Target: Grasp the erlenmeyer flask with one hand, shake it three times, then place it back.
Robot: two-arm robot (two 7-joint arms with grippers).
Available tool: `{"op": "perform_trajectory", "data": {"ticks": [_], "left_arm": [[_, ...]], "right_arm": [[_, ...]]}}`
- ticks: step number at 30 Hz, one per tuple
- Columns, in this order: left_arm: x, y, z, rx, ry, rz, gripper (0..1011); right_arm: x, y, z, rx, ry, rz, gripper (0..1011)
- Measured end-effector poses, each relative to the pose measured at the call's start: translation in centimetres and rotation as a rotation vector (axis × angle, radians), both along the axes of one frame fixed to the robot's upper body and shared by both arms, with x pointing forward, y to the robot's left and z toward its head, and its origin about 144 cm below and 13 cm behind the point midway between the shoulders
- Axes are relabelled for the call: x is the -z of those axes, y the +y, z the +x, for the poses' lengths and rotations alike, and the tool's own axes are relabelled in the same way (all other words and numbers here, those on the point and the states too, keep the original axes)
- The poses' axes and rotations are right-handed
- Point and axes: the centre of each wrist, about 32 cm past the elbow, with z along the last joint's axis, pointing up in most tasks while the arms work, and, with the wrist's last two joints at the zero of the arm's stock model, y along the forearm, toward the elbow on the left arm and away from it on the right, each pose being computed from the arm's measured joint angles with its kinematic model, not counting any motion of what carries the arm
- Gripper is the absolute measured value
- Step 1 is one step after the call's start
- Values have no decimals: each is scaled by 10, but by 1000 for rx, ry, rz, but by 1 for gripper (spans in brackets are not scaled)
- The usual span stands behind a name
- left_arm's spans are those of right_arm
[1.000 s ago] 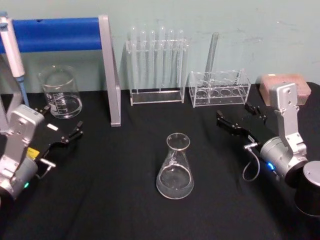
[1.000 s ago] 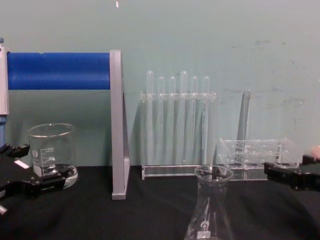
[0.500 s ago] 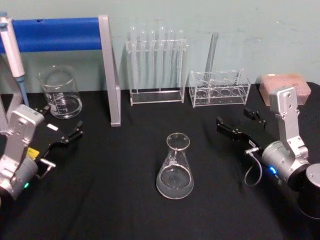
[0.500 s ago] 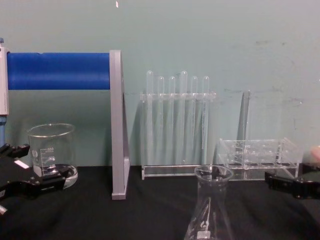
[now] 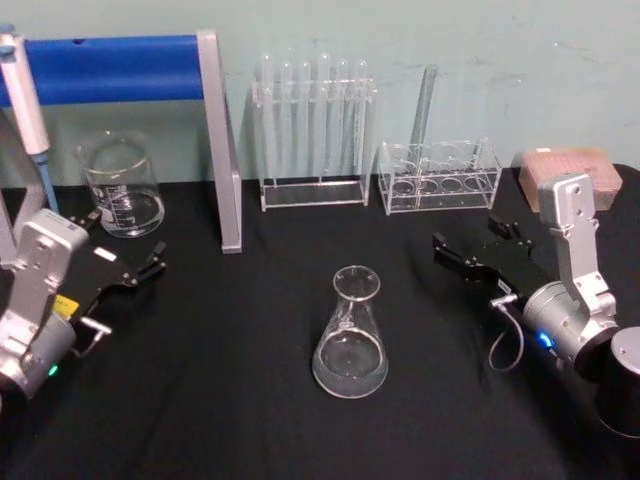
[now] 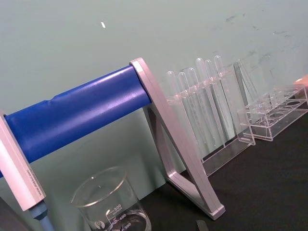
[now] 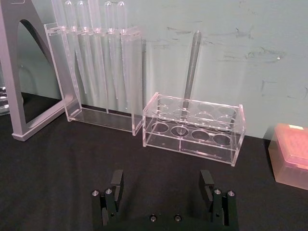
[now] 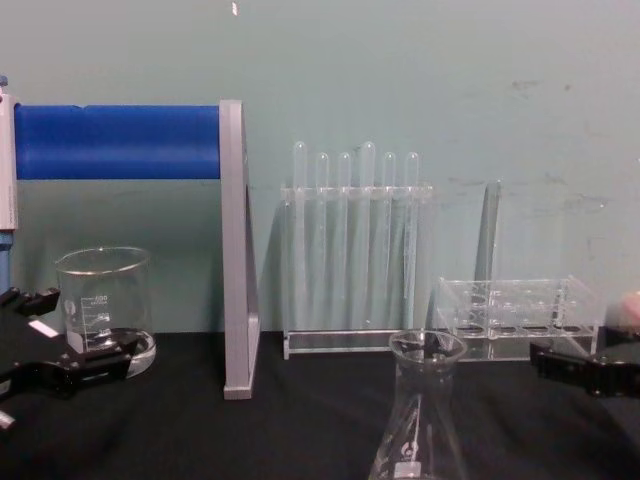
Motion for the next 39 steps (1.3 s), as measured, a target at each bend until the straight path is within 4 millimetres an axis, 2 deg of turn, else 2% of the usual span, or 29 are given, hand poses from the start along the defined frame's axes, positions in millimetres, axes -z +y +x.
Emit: {"op": "perform_trajectory", "data": {"ticks": [39], "left_arm": [[0,0,0,0,0,0,1001]], "right_arm": [[0,0,0,2,-2,-2,1000]]}}
